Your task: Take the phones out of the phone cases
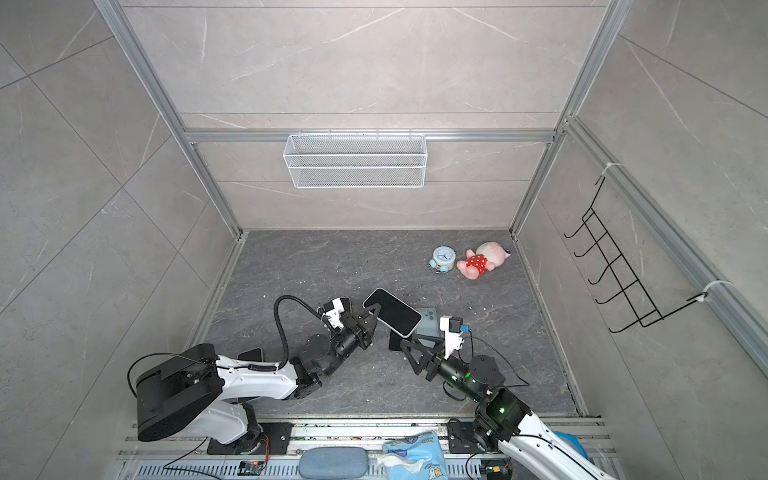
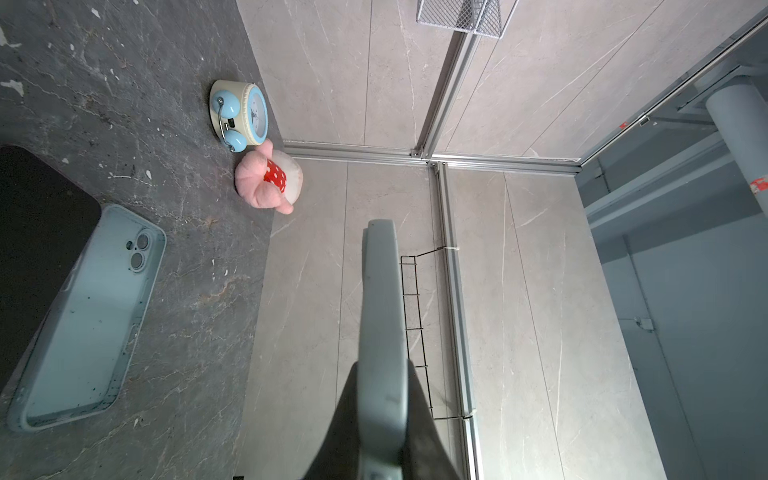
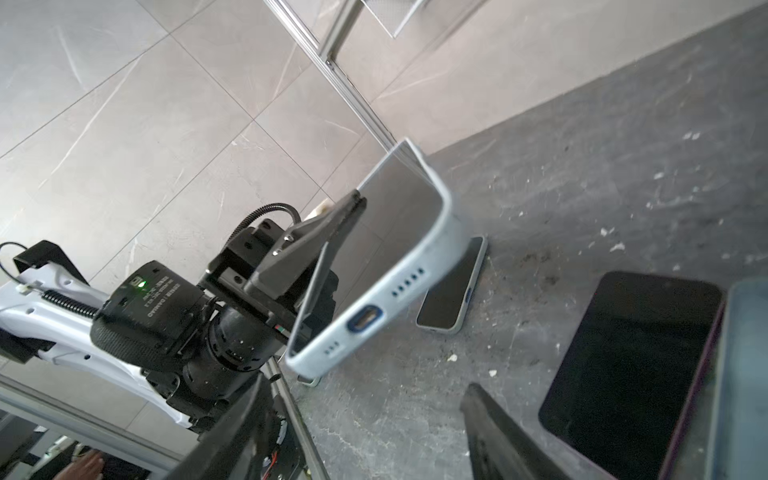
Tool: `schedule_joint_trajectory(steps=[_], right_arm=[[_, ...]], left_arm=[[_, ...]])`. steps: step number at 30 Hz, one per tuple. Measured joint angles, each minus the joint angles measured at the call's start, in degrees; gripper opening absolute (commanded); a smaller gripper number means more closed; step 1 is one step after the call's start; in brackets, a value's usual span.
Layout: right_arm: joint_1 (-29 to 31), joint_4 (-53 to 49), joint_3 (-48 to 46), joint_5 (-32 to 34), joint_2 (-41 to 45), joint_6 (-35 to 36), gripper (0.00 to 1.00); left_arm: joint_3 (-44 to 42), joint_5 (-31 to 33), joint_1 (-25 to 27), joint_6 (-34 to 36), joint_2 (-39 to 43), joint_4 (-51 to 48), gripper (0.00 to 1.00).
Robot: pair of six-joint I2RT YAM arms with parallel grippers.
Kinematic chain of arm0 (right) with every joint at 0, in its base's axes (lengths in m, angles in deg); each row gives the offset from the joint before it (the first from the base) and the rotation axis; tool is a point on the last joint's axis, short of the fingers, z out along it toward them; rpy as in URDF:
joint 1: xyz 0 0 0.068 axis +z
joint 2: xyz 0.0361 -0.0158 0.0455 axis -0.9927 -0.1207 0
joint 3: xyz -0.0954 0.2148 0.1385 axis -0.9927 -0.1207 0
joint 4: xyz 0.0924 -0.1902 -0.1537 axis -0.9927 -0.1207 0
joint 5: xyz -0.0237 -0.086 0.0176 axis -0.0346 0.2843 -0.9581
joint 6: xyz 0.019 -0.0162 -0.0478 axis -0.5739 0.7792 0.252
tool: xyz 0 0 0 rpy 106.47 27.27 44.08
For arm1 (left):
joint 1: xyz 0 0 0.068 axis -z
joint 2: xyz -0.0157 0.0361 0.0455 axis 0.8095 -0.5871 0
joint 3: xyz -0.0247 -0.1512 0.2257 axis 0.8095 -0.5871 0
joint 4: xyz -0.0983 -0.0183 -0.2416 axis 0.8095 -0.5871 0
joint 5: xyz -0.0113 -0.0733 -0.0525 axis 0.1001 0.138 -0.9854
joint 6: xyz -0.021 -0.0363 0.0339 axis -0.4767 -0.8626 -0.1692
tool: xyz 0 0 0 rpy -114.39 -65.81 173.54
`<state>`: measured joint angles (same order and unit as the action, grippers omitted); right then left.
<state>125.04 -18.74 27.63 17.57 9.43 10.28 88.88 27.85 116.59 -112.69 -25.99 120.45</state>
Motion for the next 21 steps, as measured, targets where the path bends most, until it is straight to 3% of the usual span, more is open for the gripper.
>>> schedule_joint_trajectory(steps=[3,7,14,21], right_arm=[[0.0,3.3,0.3,-1.0,-4.9,-2.7,0.57],[0.0,7.9,0.3,-2.1,-7.8,-5.6,0.54],[-0.1,12.3,0.3,-3.2,-6.9,-8.2,0.54],[-0.5,13.8,0.2,-3.1,-6.0,-10.4,0.43]], left_arm=[[0.0,0.0,0.0,0.1,-0.4,0.5,0.00],[0.0,0.1,0.0,0.2,-1.0,1.0,0.00],[0.0,0.1,0.0,0.4,-1.0,1.7,0.00],[-0.1,0.2,0.0,0.5,-1.9,2.8,0.00]])
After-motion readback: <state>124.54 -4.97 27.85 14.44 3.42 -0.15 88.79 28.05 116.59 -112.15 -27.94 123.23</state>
